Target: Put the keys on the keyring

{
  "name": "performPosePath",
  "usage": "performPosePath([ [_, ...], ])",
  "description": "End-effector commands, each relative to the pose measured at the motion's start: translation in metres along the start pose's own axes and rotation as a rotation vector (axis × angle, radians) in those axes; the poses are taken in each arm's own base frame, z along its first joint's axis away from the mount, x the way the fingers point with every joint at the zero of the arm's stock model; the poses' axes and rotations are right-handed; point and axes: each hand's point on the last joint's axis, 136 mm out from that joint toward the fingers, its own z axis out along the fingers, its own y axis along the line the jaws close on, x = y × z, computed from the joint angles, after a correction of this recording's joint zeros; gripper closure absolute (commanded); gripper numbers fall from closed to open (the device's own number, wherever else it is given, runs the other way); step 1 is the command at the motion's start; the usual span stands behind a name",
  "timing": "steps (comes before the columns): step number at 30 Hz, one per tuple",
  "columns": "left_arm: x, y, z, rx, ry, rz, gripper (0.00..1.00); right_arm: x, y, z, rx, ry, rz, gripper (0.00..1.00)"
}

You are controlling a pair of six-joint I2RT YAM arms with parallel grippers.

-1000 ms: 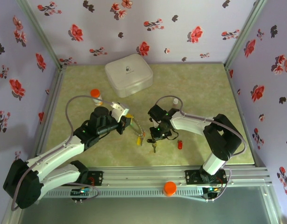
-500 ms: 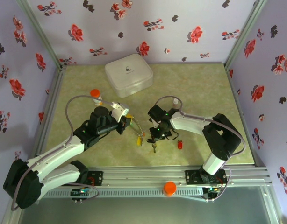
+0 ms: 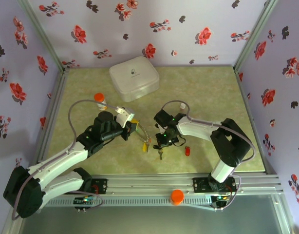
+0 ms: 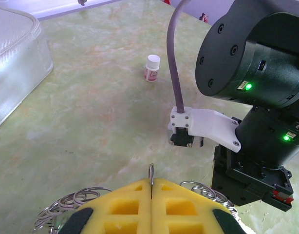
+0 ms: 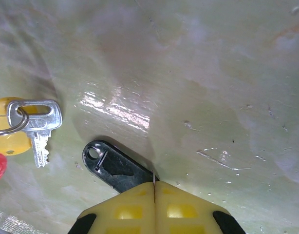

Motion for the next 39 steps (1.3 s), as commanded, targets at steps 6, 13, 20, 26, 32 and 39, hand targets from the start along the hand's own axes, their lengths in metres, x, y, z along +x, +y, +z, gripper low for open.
performPosePath([
  [6, -0.014, -0.004, -0.004, 0.009, -0.056, 0.027, 1.0, 0.0, -0.003, 0.001, 0.018, 0.023, -0.004, 0.95],
  [13, -0.014, -0.004, -0.004, 0.008, -0.057, 0.027, 1.0, 0.0, -0.004, 0.001, 0.024, 0.019, -0.002, 0.9],
  [20, -0.013, -0.004, -0.004, 0.009, -0.055, 0.027, 1.0, 0.0, -0.004, 0.001, 0.023, 0.022, -0.002, 1.0],
  [26, -0.014, -0.004, -0.005, 0.006, -0.057, 0.031, 1.0, 0.0, -0.003, -0.001, 0.024, 0.013, -0.015, 1.0],
  [32, -0.014, -0.005, -0.007, 0.012, -0.058, 0.033, 1.0, -0.008, 0.004, -0.026, -0.014, -0.107, -0.111, 1.0],
  [39, -0.017, -0.019, -0.01, 0.086, -0.075, 0.052, 1.0, -0.018, 0.01, -0.07, -0.017, -0.28, -0.271, 1.0],
])
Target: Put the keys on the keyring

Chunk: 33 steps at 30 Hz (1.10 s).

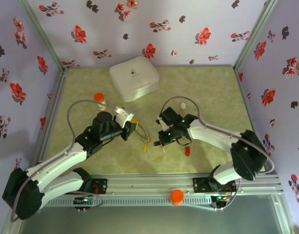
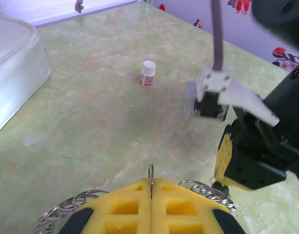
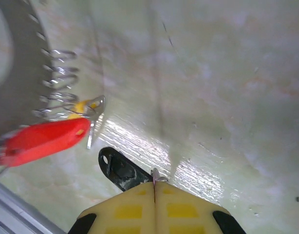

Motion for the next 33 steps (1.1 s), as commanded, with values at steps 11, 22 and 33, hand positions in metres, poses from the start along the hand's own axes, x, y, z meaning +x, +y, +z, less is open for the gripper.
performPosePath([
  [11, -0.004, -0.036, -0.003, 0.178, 0.013, 0.061, 1.0, -0.054, 0.028, -0.102, 0.196, -0.538, -0.598, 1.0],
  [22, -0.002, -0.061, 0.002, 0.284, 0.016, 0.128, 1.0, -0.042, 0.073, -0.101, -0.144, -0.446, -0.592, 1.0],
  [33, 0.007, -0.066, 0.01, 0.282, 0.035, 0.161, 1.0, -0.032, 0.084, -0.086, -0.24, -0.326, -0.556, 1.0],
])
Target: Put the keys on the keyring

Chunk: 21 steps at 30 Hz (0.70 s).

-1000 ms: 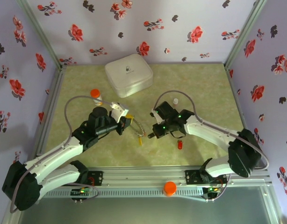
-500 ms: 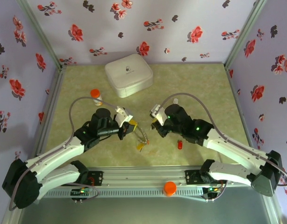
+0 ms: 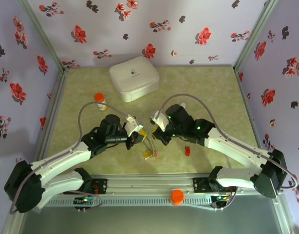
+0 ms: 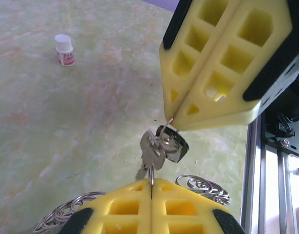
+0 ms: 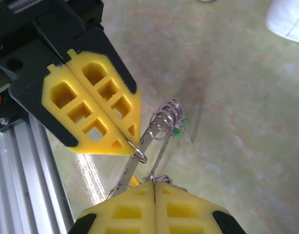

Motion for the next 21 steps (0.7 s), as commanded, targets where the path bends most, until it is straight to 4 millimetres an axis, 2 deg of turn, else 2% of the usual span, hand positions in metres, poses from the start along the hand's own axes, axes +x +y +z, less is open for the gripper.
performPosePath([
  [1, -0.026, -0.003, -0.001, -0.001, -0.073, 0.079, 1.0, -0.005, 0.009, -0.002, -0.057, 0.013, 0.037, 1.0],
  [10, -0.025, -0.005, -0.003, -0.025, -0.093, 0.142, 1.0, 0.004, 0.006, 0.001, -0.051, 0.066, 0.101, 1.0],
  [14, -0.024, -0.008, -0.003, -0.026, -0.108, 0.189, 1.0, -0.001, 0.012, 0.001, -0.086, 0.043, 0.121, 1.0],
  [21, -0.023, -0.013, -0.004, -0.027, -0.125, 0.246, 1.0, -0.006, 0.008, 0.003, -0.07, 0.027, 0.14, 1.0],
])
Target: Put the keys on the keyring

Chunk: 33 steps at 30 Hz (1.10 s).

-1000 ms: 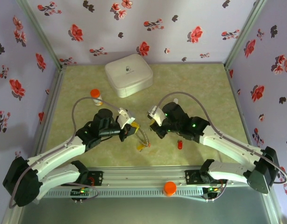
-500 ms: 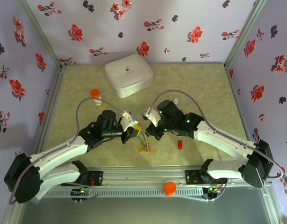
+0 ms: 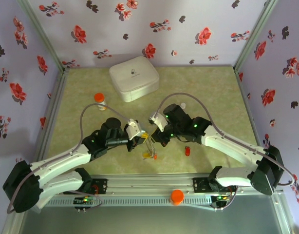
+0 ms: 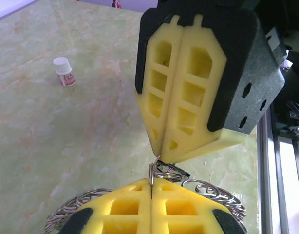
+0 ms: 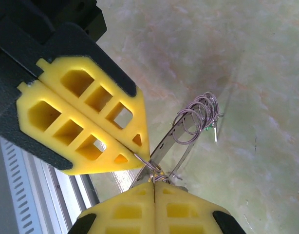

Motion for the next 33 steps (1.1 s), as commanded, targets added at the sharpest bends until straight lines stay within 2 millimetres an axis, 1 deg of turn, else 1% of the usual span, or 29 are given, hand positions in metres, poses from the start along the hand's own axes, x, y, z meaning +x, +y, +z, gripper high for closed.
performPosePath([
  [1, -0.021, -0.001, -0.005, -0.014, -0.085, 0.087, 1.0, -0.014, -0.001, -0.004, 0.002, -0.033, 0.025, 1.0],
  [5, -0.019, -0.004, -0.006, -0.009, -0.087, 0.108, 1.0, -0.014, -0.009, -0.005, 0.039, -0.033, 0.042, 1.0],
  [8, -0.019, -0.005, -0.008, -0.008, -0.09, 0.127, 1.0, -0.014, -0.01, -0.004, 0.036, -0.032, 0.054, 1.0],
  [15, -0.019, -0.005, -0.008, -0.01, -0.09, 0.132, 1.0, -0.017, 0.004, -0.004, -0.052, -0.042, 0.037, 1.0],
  [17, -0.019, -0.004, -0.008, -0.018, -0.09, 0.133, 1.0, -0.013, 0.005, -0.004, -0.053, -0.024, 0.027, 1.0],
  [22, -0.02, 0.002, -0.007, -0.045, -0.081, 0.11, 1.0, -0.003, -0.01, -0.008, 0.047, 0.013, 0.004, 1.0],
  [26, -0.023, 0.006, -0.006, -0.056, -0.079, 0.058, 1.0, -0.005, -0.021, -0.013, 0.142, -0.008, -0.052, 1.0],
  [30, -0.027, 0.004, -0.002, -0.034, -0.097, -0.029, 1.0, -0.008, -0.02, -0.013, 0.173, -0.019, -0.118, 1.0],
  [33, -0.024, 0.003, -0.001, -0.027, -0.086, -0.075, 1.0, -0.011, -0.017, -0.013, 0.184, -0.026, -0.169, 1.0],
])
